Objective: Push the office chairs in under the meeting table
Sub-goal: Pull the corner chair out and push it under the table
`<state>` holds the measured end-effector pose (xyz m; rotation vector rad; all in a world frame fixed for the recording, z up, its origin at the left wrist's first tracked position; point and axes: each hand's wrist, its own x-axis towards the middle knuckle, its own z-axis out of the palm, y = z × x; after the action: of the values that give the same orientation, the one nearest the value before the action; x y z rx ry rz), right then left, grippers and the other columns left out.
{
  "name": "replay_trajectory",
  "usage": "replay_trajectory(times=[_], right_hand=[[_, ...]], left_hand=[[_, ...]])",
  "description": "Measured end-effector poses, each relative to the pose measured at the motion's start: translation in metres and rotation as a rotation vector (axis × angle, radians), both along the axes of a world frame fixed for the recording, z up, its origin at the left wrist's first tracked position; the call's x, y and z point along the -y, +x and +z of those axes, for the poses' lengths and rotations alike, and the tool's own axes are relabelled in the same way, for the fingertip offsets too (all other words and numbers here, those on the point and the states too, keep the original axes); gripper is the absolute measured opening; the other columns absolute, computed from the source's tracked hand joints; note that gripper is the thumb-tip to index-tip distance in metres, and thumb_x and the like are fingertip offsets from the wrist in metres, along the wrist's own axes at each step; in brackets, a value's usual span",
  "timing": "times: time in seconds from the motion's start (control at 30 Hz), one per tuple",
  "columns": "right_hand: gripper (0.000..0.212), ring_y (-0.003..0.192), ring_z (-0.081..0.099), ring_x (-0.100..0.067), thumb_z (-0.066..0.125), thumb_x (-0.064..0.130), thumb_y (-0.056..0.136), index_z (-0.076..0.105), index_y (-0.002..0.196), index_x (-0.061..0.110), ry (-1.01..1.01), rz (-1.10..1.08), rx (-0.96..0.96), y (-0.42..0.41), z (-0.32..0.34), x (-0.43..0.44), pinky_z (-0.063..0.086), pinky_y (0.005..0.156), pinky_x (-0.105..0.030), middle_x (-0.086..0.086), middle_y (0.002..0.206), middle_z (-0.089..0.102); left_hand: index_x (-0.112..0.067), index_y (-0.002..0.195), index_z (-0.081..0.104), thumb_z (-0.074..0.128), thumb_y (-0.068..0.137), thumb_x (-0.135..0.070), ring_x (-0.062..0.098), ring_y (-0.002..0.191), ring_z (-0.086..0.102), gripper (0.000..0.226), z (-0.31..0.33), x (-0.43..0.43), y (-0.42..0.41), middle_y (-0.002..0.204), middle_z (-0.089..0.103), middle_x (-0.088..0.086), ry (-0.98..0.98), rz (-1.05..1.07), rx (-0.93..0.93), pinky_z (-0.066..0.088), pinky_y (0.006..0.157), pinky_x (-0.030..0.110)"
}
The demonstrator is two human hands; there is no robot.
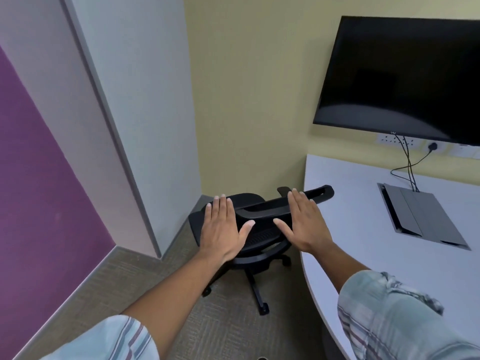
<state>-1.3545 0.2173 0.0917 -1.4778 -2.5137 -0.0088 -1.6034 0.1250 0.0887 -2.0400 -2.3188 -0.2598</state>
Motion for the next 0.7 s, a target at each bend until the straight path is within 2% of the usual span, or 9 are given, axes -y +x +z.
replay_trajectory(times=[0.13, 0.33, 0.4, 0.47, 0.5, 0.53, 0.57, 0.6, 0.7], right_hand=[[0.1, 0.167, 0.005, -0.026, 0.014, 0.081, 0.1, 0.011, 0.172, 0.011, -0.028, -0.012, -0.012, 0.01, 0.003, -0.06, 0.007, 0.136, -0.048, -0.01, 0.181, 0.011], [0.112, 0.167, 0.007, -0.026, 0.007, 0.09, 0.091, 0.012, 0.172, 0.012, -0.141, 0.009, 0.094, 0.036, 0.01, -0.144, 0.005, 0.135, -0.047, -0.009, 0.181, 0.011], [0.115, 0.167, 0.008, -0.024, 0.004, 0.094, 0.088, 0.013, 0.172, 0.015, -0.162, 0.041, 0.143, 0.044, 0.01, -0.171, 0.006, 0.135, -0.047, -0.007, 0.181, 0.011], [0.118, 0.166, 0.012, -0.023, 0.001, 0.096, 0.085, 0.016, 0.172, 0.017, -0.175, 0.067, 0.178, 0.051, 0.008, -0.197, 0.006, 0.134, -0.045, -0.005, 0.181, 0.015], [0.119, 0.165, 0.014, -0.022, 0.001, 0.096, 0.085, 0.017, 0.172, 0.017, -0.183, 0.075, 0.191, 0.054, 0.007, -0.208, 0.007, 0.134, -0.044, -0.004, 0.18, 0.017], [0.118, 0.165, 0.017, -0.022, 0.002, 0.096, 0.086, 0.017, 0.172, 0.017, -0.195, 0.086, 0.202, 0.058, 0.005, -0.217, 0.009, 0.134, -0.044, -0.004, 0.18, 0.02], [0.117, 0.163, 0.023, -0.023, 0.005, 0.096, 0.087, 0.018, 0.171, 0.016, -0.213, 0.1, 0.214, 0.06, 0.001, -0.225, 0.013, 0.134, -0.044, -0.005, 0.178, 0.024], [0.117, 0.158, 0.033, -0.025, 0.007, 0.097, 0.086, 0.022, 0.17, 0.016, -0.234, 0.119, 0.229, 0.062, -0.002, -0.229, 0.02, 0.132, -0.045, -0.006, 0.174, 0.033], [0.127, 0.125, 0.063, -0.024, -0.004, 0.104, 0.074, 0.05, 0.157, 0.024, -0.294, 0.158, 0.29, 0.065, -0.011, -0.234, 0.048, 0.109, -0.045, 0.0, 0.142, 0.068]], left_hand=[[0.0, 0.168, 0.007, -0.003, 0.098, -0.083, 0.033, 0.166, 0.0, 0.109, 0.001, -0.058, 0.012, 0.178, 0.008, 0.02, 0.005, -0.052, -0.008, -0.002, 0.134, 0.05], [-0.001, 0.169, 0.009, -0.002, 0.096, -0.085, 0.033, 0.166, 0.003, 0.111, -0.011, -0.128, 0.029, 0.178, 0.013, 0.018, -0.166, -0.02, 0.001, 0.0, 0.135, 0.051], [-0.004, 0.169, 0.017, 0.0, 0.096, -0.086, 0.034, 0.165, 0.012, 0.111, -0.018, -0.142, 0.037, 0.176, 0.022, 0.018, -0.228, 0.014, 0.028, 0.005, 0.134, 0.053], [-0.01, 0.16, 0.042, 0.003, 0.096, -0.086, 0.034, 0.149, 0.045, 0.108, -0.029, -0.146, 0.042, 0.157, 0.055, 0.015, -0.218, 0.027, 0.026, 0.027, 0.128, 0.053], [-0.014, 0.146, 0.059, 0.004, 0.097, -0.086, 0.03, 0.128, 0.064, 0.103, -0.036, -0.145, 0.043, 0.133, 0.071, 0.01, -0.16, 0.033, 0.002, 0.042, 0.117, 0.05], [-0.018, 0.125, 0.069, 0.006, 0.097, -0.086, 0.026, 0.103, 0.072, 0.097, -0.042, -0.143, 0.043, 0.106, 0.076, 0.003, -0.085, 0.034, -0.027, 0.052, 0.099, 0.046], [-0.021, 0.105, 0.07, 0.007, 0.097, -0.087, 0.023, 0.085, 0.071, 0.091, -0.044, -0.143, 0.041, 0.087, 0.072, -0.002, -0.04, 0.027, -0.047, 0.054, 0.083, 0.042], [-0.023, 0.094, 0.066, 0.009, 0.097, -0.087, 0.022, 0.076, 0.069, 0.086, -0.043, -0.142, 0.039, 0.077, 0.067, -0.004, -0.029, 0.024, -0.049, 0.052, 0.073, 0.04], [-0.026, 0.097, 0.068, 0.011, 0.096, -0.087, 0.019, 0.077, 0.067, 0.084, -0.04, -0.148, 0.03, 0.08, 0.066, -0.007, -0.067, 0.026, -0.056, 0.052, 0.074, 0.04]])
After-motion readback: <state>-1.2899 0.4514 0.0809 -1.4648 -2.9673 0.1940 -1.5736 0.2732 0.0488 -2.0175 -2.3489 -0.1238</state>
